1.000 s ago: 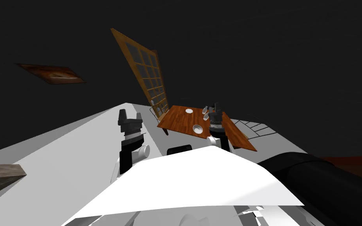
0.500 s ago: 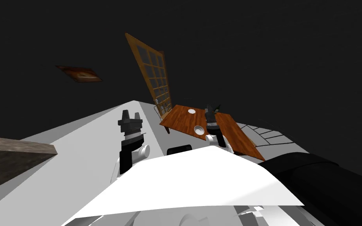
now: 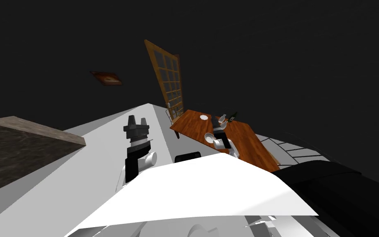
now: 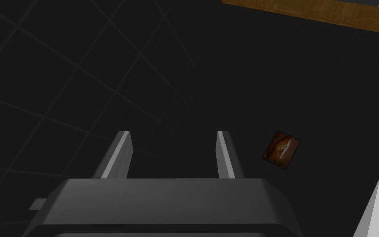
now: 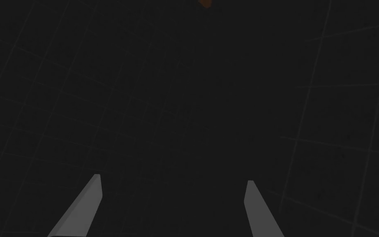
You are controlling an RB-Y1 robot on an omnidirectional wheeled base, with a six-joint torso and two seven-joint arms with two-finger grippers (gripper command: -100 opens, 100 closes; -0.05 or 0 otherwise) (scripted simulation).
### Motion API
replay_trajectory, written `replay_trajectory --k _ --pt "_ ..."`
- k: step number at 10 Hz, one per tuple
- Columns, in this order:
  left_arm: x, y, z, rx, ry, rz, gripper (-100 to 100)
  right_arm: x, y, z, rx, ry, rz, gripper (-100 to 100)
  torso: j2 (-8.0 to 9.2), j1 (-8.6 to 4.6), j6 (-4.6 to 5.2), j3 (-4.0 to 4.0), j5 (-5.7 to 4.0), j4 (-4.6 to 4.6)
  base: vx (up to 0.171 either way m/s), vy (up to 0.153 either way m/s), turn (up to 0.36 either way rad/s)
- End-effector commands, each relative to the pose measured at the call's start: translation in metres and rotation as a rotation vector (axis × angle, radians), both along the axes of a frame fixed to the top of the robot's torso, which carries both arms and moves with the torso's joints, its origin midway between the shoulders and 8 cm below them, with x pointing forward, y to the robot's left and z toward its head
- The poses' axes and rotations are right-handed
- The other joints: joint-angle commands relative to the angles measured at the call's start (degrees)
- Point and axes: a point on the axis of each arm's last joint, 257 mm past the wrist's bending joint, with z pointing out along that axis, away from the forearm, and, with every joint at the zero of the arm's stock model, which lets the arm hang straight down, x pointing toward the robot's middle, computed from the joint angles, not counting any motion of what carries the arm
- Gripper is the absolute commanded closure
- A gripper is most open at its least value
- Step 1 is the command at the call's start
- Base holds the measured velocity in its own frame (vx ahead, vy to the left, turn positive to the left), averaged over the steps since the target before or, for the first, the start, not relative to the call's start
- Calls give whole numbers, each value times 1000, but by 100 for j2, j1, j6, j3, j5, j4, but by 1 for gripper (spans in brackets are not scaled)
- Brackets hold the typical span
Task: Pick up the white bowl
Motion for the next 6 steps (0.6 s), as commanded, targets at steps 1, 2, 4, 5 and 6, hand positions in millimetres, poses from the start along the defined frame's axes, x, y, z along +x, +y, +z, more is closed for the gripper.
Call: replay_trajectory --k 1,2,4,5,6 --pt "0 0 0 0 0 0 0 13 -1 -18 -33 61 -16 -100 0 0 0 0 0 0 -20 -35 167" --pt "0 0 0 0 0 0 0 22 0 -29 -66 96 -26 -100 -3 6 -4 -2 1 -1 -34 -46 261" --pt "0 0 0 0 0 0 0 34 -1 -54 -97 167 -41 -100 -3 6 0 -2 1 -1 -32 -41 127" --pt "0 0 0 0 0 0 0 42 0 -65 -135 203 -50 -100 0 5 -3 -1 1 -1 -38 -53 251" --pt "0 0 0 0 0 0 0 43 -1 -73 -133 225 -53 -100 0 2 -3 0 1 0 -32 -45 99"
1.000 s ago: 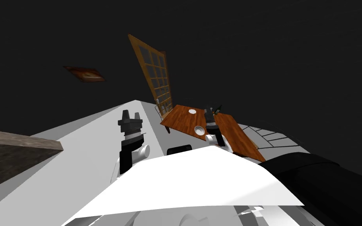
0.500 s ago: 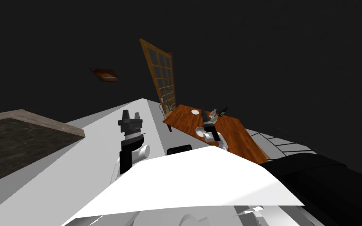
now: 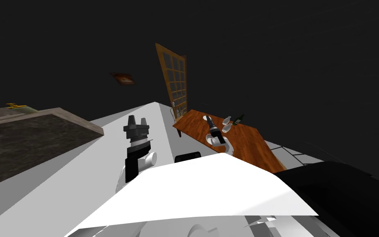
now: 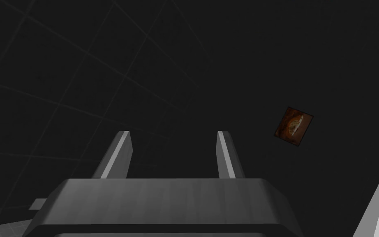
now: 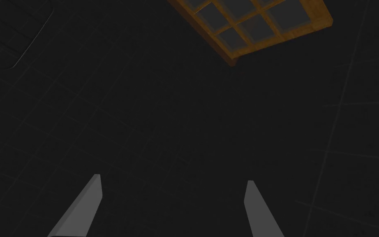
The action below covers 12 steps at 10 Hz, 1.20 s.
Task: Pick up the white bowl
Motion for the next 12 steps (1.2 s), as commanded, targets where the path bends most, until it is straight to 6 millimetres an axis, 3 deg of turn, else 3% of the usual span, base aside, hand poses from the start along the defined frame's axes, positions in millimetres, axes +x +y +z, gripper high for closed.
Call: replay_trajectory --k 1,2,3,6,9,10,11,12 --pt "0 0 0 0 0 0 0 11 0 -24 -44 72 -13 -100 0 0 0 0 0 0 -36 -38 155" --pt "0 0 0 0 0 0 0 11 0 -26 -44 79 -15 -100 0 3 -3 0 1 0 -32 -28 95" --pt "0 0 0 0 0 0 0 19 0 -48 -84 142 -24 -100 0 7 0 0 1 0 -31 -31 170" --pt "0 0 0 0 0 0 0 32 2 -87 -175 261 -35 -100 1 0 1 1 0 1 -41 -46 160" --pt "0 0 0 0 0 0 0 35 1 -118 -223 345 -40 -100 -3 7 -1 -2 2 -1 -27 -26 101" --pt "0 0 0 0 0 0 0 38 2 -141 -275 408 -39 -100 -5 7 1 -3 1 -1 -29 -36 124" --pt "0 0 0 0 0 0 0 38 2 -143 -275 415 -41 -100 -4 4 0 -2 1 -1 -27 -30 89" --pt "0 0 0 0 0 0 0 39 2 -166 -329 479 -38 -100 -3 6 2 -2 2 -1 -27 -28 130"
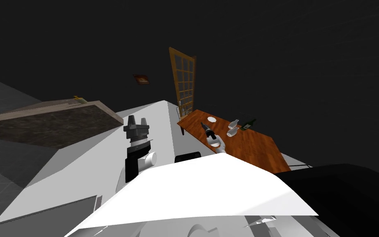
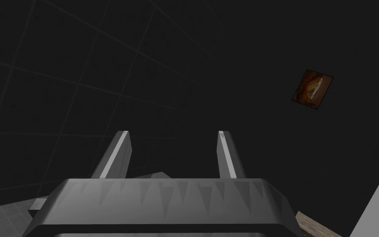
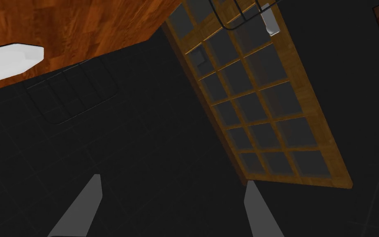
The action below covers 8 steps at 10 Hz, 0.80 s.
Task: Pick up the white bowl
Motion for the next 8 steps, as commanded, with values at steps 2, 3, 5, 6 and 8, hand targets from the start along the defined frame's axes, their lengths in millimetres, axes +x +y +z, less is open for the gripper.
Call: replay_trajectory --k 2,3,5,6,8 --pt "0 0 0 0 0 0 0 2 -1 -31 -83 104 7 -100 -1 0 2 0 1 0 -32 -32 89" --pt "0 0 0 0 0 0 0 0 -2 -36 -83 116 5 -100 2 -3 0 1 0 1 -28 -33 68" --pt "0 0 0 0 0 0 0 -2 -2 -60 -138 190 12 -100 -2 -2 0 -1 0 0 -22 -32 91" --pt "0 0 0 0 0 0 0 -5 -3 -82 -195 259 23 -100 -4 -1 3 -2 0 0 -18 -28 103" --pt "0 0 0 0 0 0 0 -9 -4 -100 -251 324 34 -100 -4 0 3 -2 0 0 -24 -33 75"
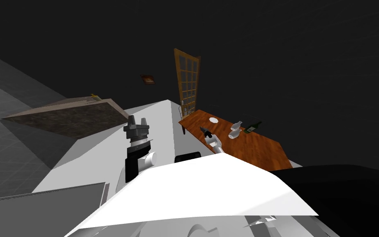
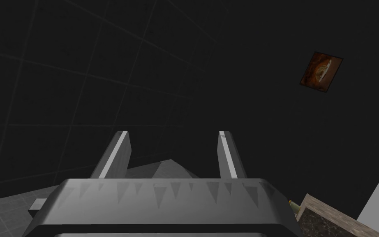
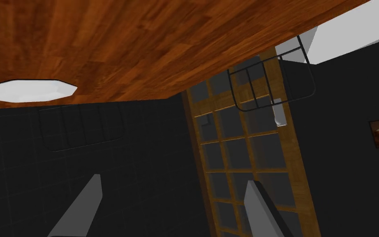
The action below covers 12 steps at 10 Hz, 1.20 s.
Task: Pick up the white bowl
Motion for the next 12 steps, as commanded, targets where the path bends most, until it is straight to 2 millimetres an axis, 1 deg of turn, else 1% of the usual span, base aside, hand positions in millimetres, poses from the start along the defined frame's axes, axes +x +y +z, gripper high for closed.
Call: replay_trajectory --k 1,2,3,4,5,6,7,8,9,10,11,12 --pt "0 0 0 0 0 0 0 -6 -1 -17 -31 48 5 -100 0 0 0 0 0 0 -26 -28 52" --pt "0 0 0 0 0 0 0 -9 -1 -30 -86 102 21 -100 0 3 2 0 0 0 -25 -25 81" --pt "0 0 0 0 0 0 0 -13 -3 -38 -87 121 19 -100 0 4 1 0 0 0 -18 -26 49" --pt "0 0 0 0 0 0 0 -18 -4 -53 -141 181 36 -100 -1 4 3 -1 1 0 -27 -27 71" --pt "0 0 0 0 0 0 0 -21 -5 -59 -141 194 35 -100 -1 4 0 0 1 0 -17 -23 44" --pt "0 0 0 0 0 0 0 -29 -8 -75 -194 258 53 -100 -2 4 3 -1 1 -1 -13 -31 73" --pt "0 0 0 0 0 0 0 -31 -8 -78 -194 264 53 -100 -3 2 1 -2 0 -1 -17 -29 32" --pt "0 0 0 0 0 0 0 -40 -11 -92 -245 325 71 -100 -3 3 3 -2 0 -1 -24 -27 55" --pt "0 0 0 0 0 0 0 -42 -11 -96 -246 333 71 -100 -1 4 2 -1 1 0 -18 -21 33" --pt "0 0 0 0 0 0 0 -51 -14 -109 -294 392 90 -100 -2 5 3 -1 1 0 -15 -23 50" --pt "0 0 0 0 0 0 0 -64 -17 -126 -339 457 112 -100 -5 5 1 -2 1 -1 -21 -34 86" --pt "0 0 0 0 0 0 0 -71 -19 -134 -381 503 131 -100 -2 2 3 -1 0 -1 -27 -41 62"
